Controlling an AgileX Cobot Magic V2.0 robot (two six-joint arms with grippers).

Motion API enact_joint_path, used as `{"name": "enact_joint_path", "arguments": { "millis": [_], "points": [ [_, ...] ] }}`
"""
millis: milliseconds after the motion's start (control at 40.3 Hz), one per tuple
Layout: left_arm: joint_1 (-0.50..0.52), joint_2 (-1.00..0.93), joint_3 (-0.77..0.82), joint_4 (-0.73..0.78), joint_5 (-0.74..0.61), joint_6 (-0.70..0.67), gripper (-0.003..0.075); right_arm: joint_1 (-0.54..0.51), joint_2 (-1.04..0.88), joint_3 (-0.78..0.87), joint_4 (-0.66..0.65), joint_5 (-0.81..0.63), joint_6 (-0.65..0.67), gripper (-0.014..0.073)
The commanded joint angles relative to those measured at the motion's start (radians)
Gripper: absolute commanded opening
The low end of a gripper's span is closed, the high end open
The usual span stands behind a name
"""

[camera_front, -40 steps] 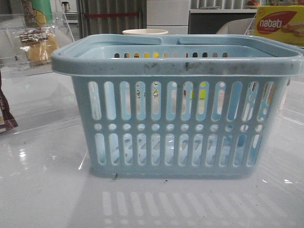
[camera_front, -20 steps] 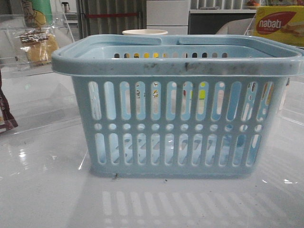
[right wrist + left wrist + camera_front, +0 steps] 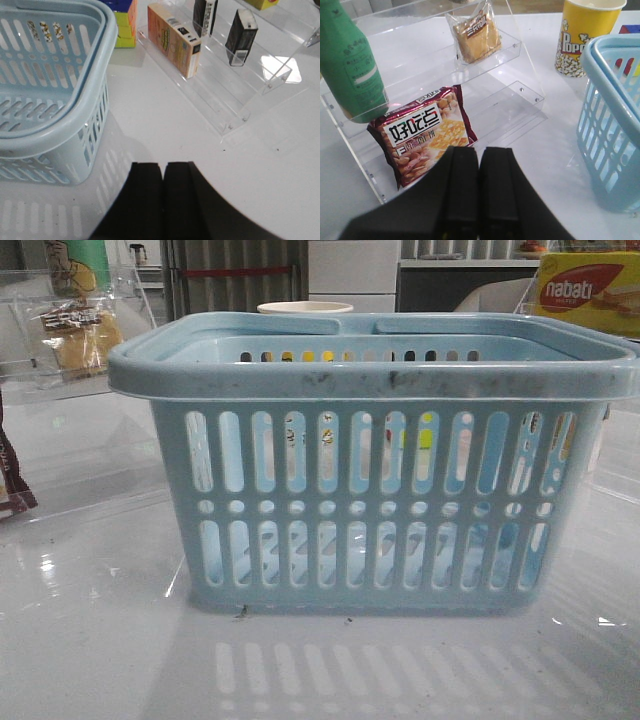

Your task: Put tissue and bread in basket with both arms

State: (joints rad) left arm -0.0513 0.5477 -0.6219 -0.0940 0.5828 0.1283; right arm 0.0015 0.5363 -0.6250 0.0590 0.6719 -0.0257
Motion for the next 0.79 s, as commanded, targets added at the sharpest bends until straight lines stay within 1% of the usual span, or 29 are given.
{"name": "enact_joint_path", "arguments": {
  "millis": [0,198,248,273,298,322,347,372,397,471,521,570,694,769],
  "points": [
    [-0.007,0.031,-0.029,-0.009,-0.077,-0.009,0.0092,-0.002,0.039,-0.034,0.002,-0.061,0.0,0.0057],
    [-0.007,0.07,-0.024,-0.009,-0.075,-0.009,0.0092,-0.002,0.072,-0.034,0.002,-0.043,0.0,0.0061],
    [-0.007,0.078,-0.024,-0.009,-0.069,-0.009,0.0101,-0.002,0.08,-0.034,0.002,-0.041,0.0,0.0076],
    [-0.007,0.079,-0.024,-0.009,-0.069,-0.009,0.0109,-0.002,0.08,-0.034,0.002,-0.04,0.0,0.0101],
    [-0.007,0.082,-0.024,-0.009,-0.069,-0.009,0.0132,-0.002,0.08,-0.034,0.002,-0.039,0.0,0.0139],
    [-0.007,0.085,-0.024,-0.009,-0.069,-0.007,0.0167,-0.002,0.081,-0.034,0.002,-0.038,0.0,0.0176],
    [-0.007,0.086,-0.024,-0.009,-0.069,-0.005,0.02,-0.002,0.082,-0.034,0.002,-0.037,0.0,0.0234],
    [-0.007,0.087,-0.024,-0.009,-0.071,-0.005,0.0252,-0.002,0.082,-0.034,0.002,-0.037,0.0,0.0285],
    [-0.007,0.089,-0.024,-0.009,-0.071,-0.005,0.0308,-0.002,0.082,-0.034,0.002,-0.037,0.0,0.0353],
    [-0.007,0.09,-0.024,-0.009,-0.078,-0.005,0.0428,-0.002,0.082,-0.034,0.002,-0.036,0.0,0.0508],
    [-0.007,0.09,-0.024,-0.009,-0.078,-0.005,0.0466,-0.002,0.082,-0.03,0.002,-0.037,0.0,0.0557],
    [-0.007,0.09,-0.024,-0.009,-0.078,-0.005,0.0468,-0.002,0.082,-0.026,0.002,-0.045,0.0,0.0581],
    [-0.007,0.09,-0.024,-0.009,-0.078,-0.005,0.0446,-0.005,0.094,-0.027,-0.006,-0.072,0.003,0.058],
    [-0.007,0.09,-0.024,-0.009,-0.078,-0.005,0.0428,-0.016,0.121,-0.039,-0.021,-0.089,0.036,0.058]
  ]
}}
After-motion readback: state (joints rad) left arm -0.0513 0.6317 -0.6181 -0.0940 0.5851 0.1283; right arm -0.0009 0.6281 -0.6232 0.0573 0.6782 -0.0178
